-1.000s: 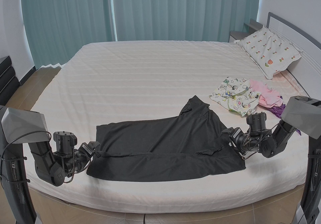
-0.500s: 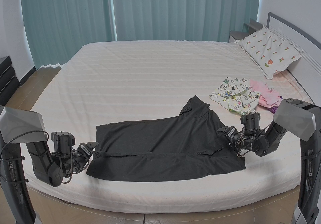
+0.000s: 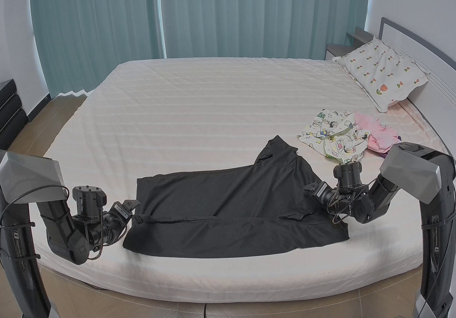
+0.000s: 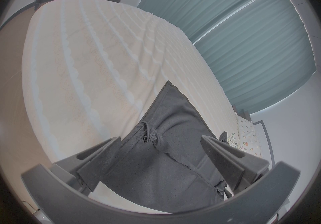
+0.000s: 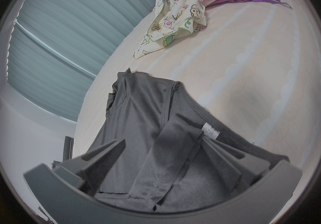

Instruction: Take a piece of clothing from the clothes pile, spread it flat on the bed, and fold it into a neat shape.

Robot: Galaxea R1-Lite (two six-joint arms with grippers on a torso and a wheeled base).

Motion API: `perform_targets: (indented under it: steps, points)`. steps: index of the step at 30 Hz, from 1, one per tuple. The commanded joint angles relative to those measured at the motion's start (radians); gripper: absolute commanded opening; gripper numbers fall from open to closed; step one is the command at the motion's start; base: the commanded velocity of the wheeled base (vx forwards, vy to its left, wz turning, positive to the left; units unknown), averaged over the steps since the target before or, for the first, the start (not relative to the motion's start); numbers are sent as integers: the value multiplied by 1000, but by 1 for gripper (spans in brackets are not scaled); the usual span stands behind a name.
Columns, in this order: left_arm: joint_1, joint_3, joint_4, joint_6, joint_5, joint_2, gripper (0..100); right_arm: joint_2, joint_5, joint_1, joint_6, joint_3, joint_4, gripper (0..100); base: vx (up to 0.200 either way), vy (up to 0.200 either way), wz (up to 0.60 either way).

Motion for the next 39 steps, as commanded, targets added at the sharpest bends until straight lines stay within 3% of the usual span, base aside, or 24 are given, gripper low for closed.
perform_targets:
  steps: [1,12,20,28,39]
  points:
    - [0,1,0,0,0,0,100,7,-8,4,-3,-3,0,0,0,0,0]
    - [2,1,-2,0,2,-2,100,-29,-69,10,-25,49,0,0,0,0,0]
    - [2,1,-2,0,2,-2,100,-132,-55,19,-28,162,-14,0,0,0,0]
    - [2,3,-2,0,2,0,100,-358,1,48,-45,323,0,0,0,0,0]
    - [2,1,-2,0,6,6,100,-465,6,59,-130,368,204,0,0,0,0]
